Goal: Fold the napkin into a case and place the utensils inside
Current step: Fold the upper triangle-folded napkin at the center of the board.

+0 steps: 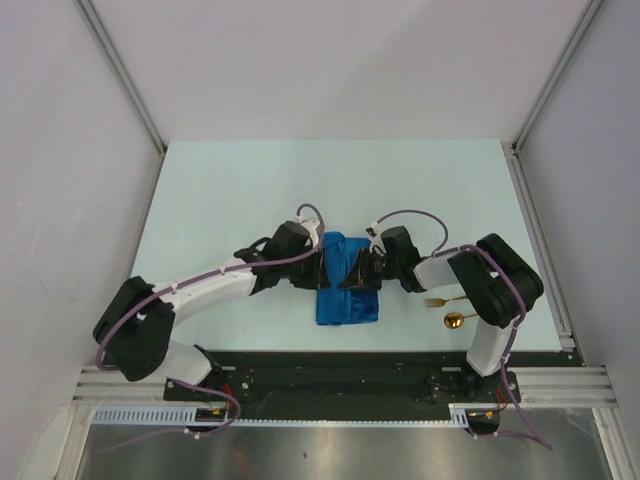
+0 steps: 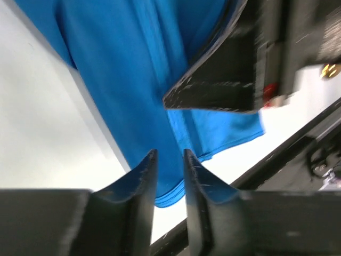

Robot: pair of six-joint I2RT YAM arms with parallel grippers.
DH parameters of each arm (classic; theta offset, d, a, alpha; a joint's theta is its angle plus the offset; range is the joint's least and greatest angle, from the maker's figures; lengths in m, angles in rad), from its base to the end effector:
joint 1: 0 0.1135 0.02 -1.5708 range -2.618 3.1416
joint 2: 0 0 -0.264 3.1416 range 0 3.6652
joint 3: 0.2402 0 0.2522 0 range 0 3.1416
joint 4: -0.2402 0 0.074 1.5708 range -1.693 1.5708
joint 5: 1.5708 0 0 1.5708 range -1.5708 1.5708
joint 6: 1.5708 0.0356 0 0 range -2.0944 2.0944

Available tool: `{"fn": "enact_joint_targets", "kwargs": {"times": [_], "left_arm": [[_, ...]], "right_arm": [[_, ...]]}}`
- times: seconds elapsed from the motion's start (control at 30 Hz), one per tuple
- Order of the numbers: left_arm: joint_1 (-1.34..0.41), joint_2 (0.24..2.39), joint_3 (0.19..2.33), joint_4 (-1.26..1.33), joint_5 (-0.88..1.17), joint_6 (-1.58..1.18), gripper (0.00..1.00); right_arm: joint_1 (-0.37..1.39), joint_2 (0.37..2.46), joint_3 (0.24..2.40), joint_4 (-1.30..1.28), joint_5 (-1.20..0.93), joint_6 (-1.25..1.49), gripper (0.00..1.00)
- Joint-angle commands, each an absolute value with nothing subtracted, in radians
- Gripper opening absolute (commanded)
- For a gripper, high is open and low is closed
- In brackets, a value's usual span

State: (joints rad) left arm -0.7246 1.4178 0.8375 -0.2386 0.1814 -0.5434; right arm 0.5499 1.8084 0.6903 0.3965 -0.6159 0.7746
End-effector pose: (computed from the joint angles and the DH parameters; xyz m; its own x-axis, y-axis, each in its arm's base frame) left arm 0.2144 -0.1983 0.2107 -0.8529 0.0758 -0.5165 0.3543 0.8108 -0.4659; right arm 0.2626 0.1851 0.1080 -0.9595 0.0815 -0.2696 -0.1752 0.5768 0.7978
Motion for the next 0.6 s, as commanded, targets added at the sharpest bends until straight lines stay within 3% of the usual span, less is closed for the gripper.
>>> {"fn": "enact_joint_targets", "kwargs": {"times": [0.0, 0.27, 0.43, 0.57], "left_arm": [[-0.775, 1.446, 0.807, -0.118, 0.21, -0.568, 0.27], [-0.801, 1.543, 0.778, -0.048, 0.242, -0.643, 0.18], [-0.795, 1.484, 0.798, -0.07, 0.178, -0.644, 0.16], [-0.75, 1.43, 0.92, -0.21, 0.036, -0.543, 0.39]], "right_arm": [[0.545, 1.787, 0.693, 0.388, -0.614, 0.772, 0.29], [0.543, 1.681, 0.709, 0.23, -0.548, 0.697, 0.43], [0.541, 1.608, 0.753, 0.084, -0.454, 0.617, 0.51], [0.532, 1.631, 0.83, 0.058, -0.439, 0.589, 0.53]]}}
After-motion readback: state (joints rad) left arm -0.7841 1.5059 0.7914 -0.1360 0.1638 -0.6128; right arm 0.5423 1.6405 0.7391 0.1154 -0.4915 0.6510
